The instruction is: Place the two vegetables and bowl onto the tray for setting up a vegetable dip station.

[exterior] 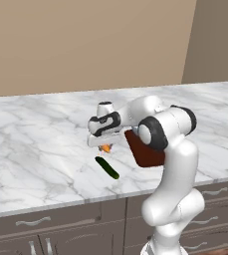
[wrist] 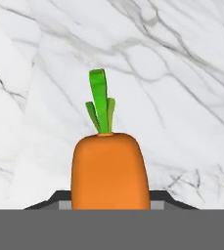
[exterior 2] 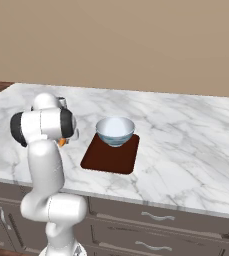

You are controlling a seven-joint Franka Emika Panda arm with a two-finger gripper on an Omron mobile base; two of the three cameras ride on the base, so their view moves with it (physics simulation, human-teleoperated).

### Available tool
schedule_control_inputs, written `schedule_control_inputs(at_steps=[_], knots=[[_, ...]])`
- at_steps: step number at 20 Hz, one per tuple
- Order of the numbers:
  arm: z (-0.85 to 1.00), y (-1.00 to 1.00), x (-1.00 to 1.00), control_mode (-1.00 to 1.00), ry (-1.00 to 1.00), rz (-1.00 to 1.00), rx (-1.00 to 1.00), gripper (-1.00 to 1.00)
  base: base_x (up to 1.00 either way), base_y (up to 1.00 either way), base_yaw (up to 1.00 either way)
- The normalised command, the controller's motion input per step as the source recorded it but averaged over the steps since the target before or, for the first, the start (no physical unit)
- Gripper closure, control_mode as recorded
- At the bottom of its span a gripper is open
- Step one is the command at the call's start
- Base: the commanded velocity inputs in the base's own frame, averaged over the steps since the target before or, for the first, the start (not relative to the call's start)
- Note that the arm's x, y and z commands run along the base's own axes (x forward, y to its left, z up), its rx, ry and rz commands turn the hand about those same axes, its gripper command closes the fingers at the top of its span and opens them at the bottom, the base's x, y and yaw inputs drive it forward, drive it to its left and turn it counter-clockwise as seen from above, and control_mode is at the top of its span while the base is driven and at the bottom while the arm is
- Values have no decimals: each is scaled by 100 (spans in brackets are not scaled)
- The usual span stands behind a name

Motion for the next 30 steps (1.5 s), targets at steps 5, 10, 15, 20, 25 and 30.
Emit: schedule_control_inputs(at_steps=[5, 10, 15, 20, 25, 30], knots=[[33, -55, -62, -100, -3, 9, 0, 100, 0, 0, 0], [14, -57, -71, -100, -10, 20, 0, 100, 0, 0, 0], [0, -51, -48, -100, -8, 32, 0, 100, 0, 0, 0], [0, -40, -29, -100, -3, 37, 0, 100, 0, 0, 0], [8, -47, -1, -100, 0, 32, 0, 100, 0, 0, 0], [2, -42, 1, -100, -1, 30, 0, 100, 0, 0, 0]])
